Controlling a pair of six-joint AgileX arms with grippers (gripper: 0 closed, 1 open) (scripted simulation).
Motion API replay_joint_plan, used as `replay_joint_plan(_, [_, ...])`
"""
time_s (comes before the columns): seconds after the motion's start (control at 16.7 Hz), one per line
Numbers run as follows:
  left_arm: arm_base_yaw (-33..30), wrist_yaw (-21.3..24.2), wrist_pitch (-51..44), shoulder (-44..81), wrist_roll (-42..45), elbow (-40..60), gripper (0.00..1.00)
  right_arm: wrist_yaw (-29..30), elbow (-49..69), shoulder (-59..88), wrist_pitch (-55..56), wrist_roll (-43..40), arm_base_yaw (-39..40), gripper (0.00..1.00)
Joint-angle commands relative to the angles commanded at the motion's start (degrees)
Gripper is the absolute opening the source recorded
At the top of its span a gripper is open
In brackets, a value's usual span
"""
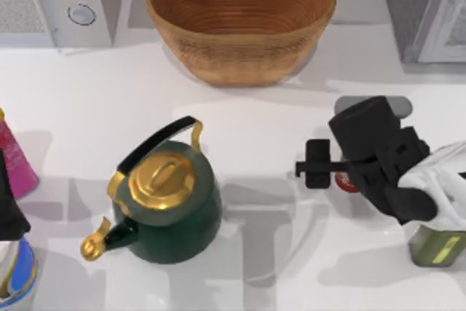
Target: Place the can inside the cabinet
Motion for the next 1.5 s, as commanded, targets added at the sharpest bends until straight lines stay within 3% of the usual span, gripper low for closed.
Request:
replay_joint_plan(0.48, [0.0, 0.0, 0.0, 0.0, 0.0, 0.0, 1.0, 0.0, 0.0, 0.0, 0.0, 0.0, 0.0, 0.02])
replay_joint_plan(1.14, [0.0, 0.0, 0.0, 0.0, 0.0, 0.0, 1.0, 0.06, 0.68, -0.47, -0.87, 0.06, -0.04, 0.0])
replay_joint_plan(1.5, [0.0, 0.0, 0.0, 0.0, 0.0, 0.0, 1.0, 0.09, 9.93, -6.92, -17.45, 0.09, 0.12, 0.0])
